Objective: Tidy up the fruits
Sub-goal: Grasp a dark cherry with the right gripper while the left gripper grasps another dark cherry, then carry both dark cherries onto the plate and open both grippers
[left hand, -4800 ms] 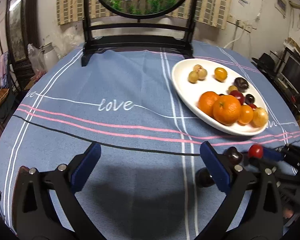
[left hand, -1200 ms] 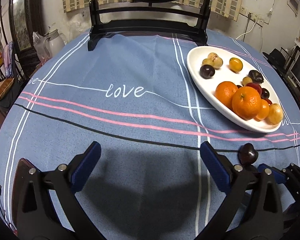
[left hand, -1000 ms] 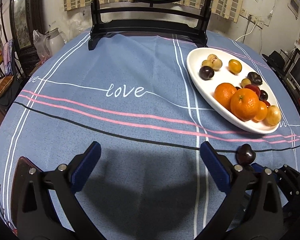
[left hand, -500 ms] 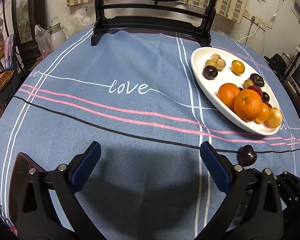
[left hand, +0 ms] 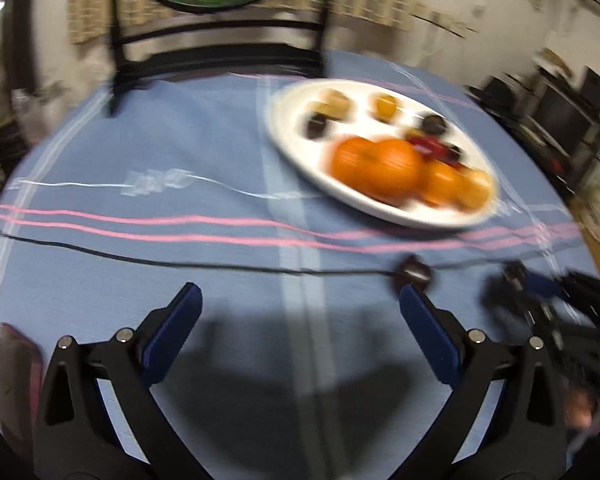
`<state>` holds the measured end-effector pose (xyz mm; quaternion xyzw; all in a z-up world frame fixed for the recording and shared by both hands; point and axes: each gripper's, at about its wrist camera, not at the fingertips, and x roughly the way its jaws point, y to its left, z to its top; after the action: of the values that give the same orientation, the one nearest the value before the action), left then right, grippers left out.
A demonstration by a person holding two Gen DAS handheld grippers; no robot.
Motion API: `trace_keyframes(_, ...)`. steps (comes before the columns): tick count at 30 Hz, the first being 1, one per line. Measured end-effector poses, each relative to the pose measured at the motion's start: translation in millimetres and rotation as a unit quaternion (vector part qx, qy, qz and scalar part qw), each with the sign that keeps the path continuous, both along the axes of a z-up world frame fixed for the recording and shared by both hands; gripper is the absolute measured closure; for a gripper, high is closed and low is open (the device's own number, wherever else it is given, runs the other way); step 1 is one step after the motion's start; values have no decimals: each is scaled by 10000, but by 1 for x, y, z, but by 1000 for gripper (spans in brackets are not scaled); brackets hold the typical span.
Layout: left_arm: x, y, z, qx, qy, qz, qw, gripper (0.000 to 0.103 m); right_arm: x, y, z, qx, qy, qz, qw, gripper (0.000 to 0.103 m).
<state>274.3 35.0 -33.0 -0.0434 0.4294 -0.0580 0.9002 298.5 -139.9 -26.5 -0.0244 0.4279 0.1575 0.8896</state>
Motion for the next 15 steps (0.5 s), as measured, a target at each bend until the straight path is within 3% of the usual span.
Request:
trace_keyframes(7, 2, -52, -8, 350, -13, -656, 9972, 3, -1, -15, 1, 165, 94, -101, 9998, 70)
trace_keyframes(12, 9, -69, -14, 465, 97, -818, 9955, 28, 0, -13, 2, 167, 84, -67, 9998, 70)
trace_keyframes(15, 16, -74, -20, 521, 223, -823, 9950, 37, 1, -13, 2, 161, 105, -72, 9998, 70)
